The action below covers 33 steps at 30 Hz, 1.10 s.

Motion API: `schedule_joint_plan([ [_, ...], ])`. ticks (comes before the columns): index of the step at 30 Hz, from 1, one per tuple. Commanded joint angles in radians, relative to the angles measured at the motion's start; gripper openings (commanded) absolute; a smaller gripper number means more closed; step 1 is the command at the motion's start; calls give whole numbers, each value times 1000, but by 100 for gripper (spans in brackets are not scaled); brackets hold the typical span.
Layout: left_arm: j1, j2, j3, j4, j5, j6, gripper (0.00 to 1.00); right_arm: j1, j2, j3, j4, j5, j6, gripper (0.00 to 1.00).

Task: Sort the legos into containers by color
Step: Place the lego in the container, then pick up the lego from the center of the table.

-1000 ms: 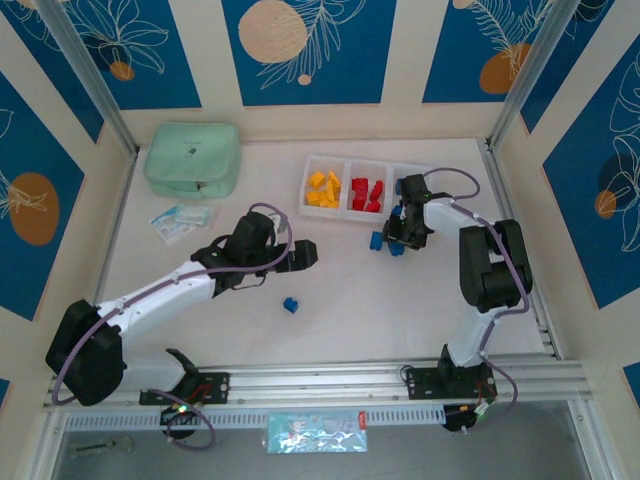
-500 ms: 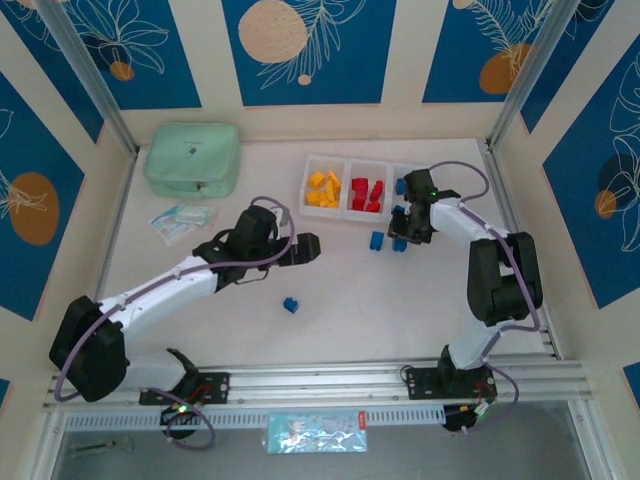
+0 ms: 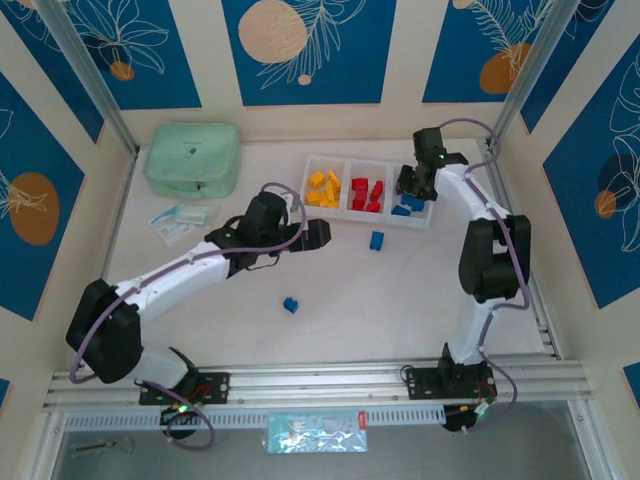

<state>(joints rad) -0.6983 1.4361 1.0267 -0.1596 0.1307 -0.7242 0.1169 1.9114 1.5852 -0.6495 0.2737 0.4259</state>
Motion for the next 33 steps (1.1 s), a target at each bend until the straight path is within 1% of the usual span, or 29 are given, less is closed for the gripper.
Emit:
schedule_joint_plan([
  [1, 6, 13, 36, 17, 14, 23, 100, -8, 73, 90, -51, 51, -27, 34],
  [4, 13, 14, 37, 17, 14, 25, 100, -16, 133, 173, -86, 63, -37, 43],
  [7, 20, 9, 38, 10, 17, 24, 100, -13, 139, 200, -94, 51, -44, 53],
  [11, 22, -7, 30, 6, 17, 25, 100, 10, 89, 173, -85, 47, -42, 61],
  [13, 23, -15, 29, -2, 15, 24, 100, 18, 61, 151, -97, 25, -29, 62],
  [15, 23, -26, 20, -11, 14, 23, 100, 32, 14, 103, -93, 9, -14, 63],
  [17, 22, -43, 3, -15, 10, 17, 100, 48, -46, 17, -72, -1, 5, 66],
  [20, 23, -75, -33, -17, 10, 9, 100, 70, -130, -110, -42, -45, 23, 68],
  [23, 23, -111, -72, -25, 1, -2, 100, 100, -194, -216, -30, -59, 30, 71],
  [28, 23, -168, -146, -31, -6, -20, 100, 148, -259, -354, -6, -102, 52, 74],
  [33, 23, -219, -218, -12, -28, -44, 100, 196, -264, -445, 40, -111, 73, 78],
])
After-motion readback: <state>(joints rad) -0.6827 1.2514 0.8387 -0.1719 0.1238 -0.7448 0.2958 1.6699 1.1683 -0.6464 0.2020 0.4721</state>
